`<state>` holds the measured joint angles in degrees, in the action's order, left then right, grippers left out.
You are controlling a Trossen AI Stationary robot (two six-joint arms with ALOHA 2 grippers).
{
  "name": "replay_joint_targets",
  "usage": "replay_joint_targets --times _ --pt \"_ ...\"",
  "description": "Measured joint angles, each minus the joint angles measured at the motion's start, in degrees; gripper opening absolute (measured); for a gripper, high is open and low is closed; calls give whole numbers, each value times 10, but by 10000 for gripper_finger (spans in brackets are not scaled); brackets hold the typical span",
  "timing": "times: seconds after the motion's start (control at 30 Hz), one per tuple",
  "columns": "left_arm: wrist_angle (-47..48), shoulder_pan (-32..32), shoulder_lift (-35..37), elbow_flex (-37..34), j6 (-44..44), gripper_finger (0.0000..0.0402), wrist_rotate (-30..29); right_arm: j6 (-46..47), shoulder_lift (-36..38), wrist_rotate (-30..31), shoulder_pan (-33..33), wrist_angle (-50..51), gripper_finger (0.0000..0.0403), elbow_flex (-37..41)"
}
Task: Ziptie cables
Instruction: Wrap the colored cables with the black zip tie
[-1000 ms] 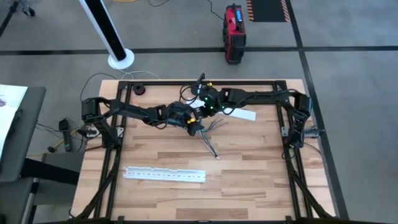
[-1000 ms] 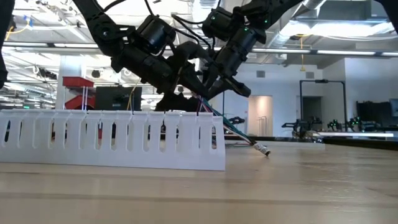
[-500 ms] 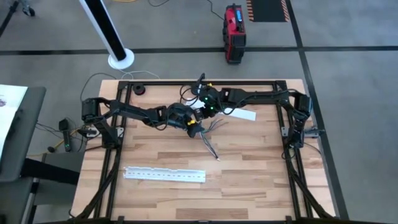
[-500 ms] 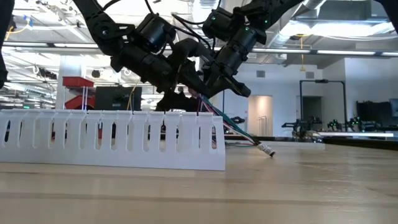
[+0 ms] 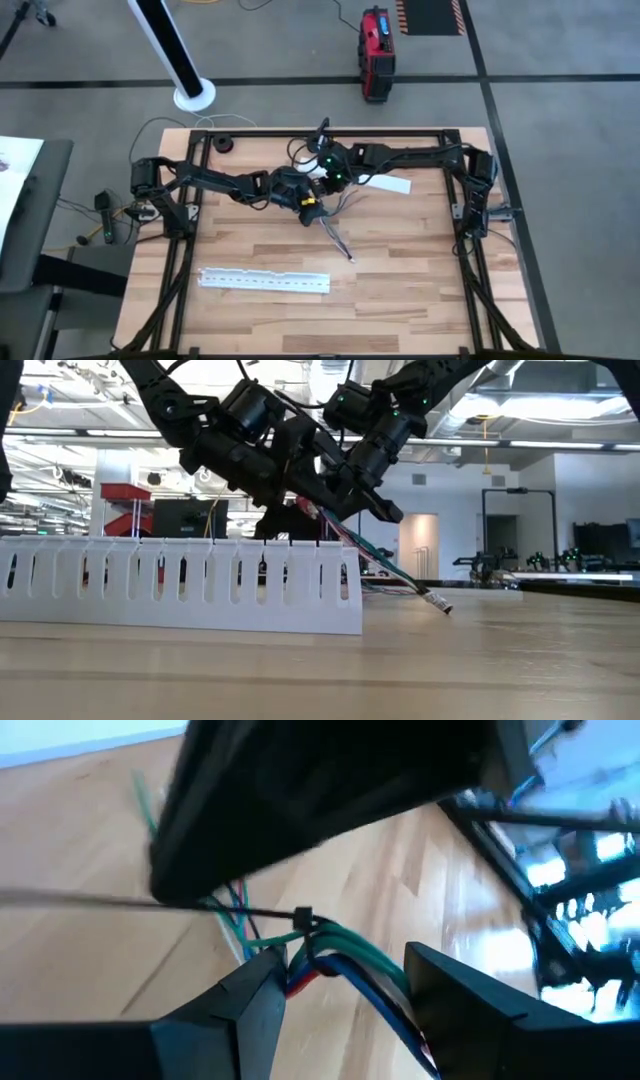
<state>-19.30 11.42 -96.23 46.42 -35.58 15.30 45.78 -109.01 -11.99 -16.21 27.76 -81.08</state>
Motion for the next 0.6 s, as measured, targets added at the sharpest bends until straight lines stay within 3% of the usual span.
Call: replay_joint_targets --times 0.23,0.33,0.5,0.6 --pt "31 0 -1 3 13 197 10 -13 -8 2 0 -2 32 -1" --pt "40 0 -1 4 23 197 44 -39 -4 0 -5 -4 30 0" --pt "13 -2 0 5 72 197 110 -78 1 -75 -22 -5 50 -1" --pt "11 -2 0 5 83 197 119 -95 0 -142 -34 0 77 0"
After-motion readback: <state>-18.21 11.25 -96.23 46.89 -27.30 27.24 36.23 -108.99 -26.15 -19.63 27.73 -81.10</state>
